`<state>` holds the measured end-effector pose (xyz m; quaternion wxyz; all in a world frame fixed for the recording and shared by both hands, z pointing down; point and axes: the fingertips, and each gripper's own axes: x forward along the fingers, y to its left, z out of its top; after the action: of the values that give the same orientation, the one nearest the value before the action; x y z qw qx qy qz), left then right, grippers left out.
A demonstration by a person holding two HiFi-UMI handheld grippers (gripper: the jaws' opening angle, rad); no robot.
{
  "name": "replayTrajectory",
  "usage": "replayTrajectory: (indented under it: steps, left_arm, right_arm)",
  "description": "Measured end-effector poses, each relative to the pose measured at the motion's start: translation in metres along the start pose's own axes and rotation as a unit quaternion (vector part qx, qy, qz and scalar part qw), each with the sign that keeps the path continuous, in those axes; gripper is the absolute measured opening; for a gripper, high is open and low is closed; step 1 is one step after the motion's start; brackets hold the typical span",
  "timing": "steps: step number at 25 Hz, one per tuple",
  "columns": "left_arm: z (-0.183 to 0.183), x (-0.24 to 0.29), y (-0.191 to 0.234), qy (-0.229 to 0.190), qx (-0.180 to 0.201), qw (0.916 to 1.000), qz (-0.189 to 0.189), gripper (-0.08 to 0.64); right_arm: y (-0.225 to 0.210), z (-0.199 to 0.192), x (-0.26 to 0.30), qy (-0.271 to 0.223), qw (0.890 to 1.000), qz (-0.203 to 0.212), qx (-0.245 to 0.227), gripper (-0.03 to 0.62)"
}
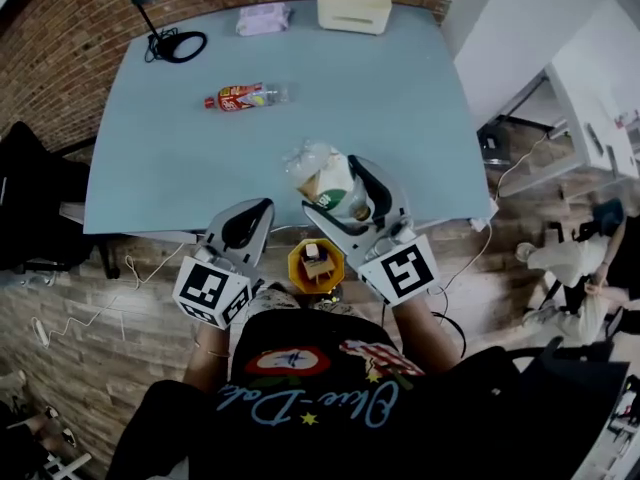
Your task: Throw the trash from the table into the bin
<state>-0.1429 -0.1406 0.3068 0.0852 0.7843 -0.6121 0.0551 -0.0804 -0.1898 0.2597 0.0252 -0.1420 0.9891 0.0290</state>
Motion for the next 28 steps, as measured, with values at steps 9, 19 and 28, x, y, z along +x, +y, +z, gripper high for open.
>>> replayTrajectory:
  steps: [9, 19, 28]
  left_arm:
    - [0.012, -0.027, 0.008, -0.012, 0.000, 0.9999, -0.009, 0.008]
    - [0.003, -0.077, 0.011, -0.021, -0.007, 0.9997, -0.007, 0.008]
    - [-0.016, -0.115, -0.014, -0.026, -0.019, 0.9991, -0.029, 0.008]
  right_arm:
    - [0.022, 0.009, 0.002, 0.008, 1.000, -0.019, 0.003, 0.374]
    - [0.057, 0.007, -0.007, 0.023, 0.999, -0.036, -0.007, 0.374]
    - [0.087, 0.002, -0.043, 0.047, 0.997, -0.067, -0.004, 0.374]
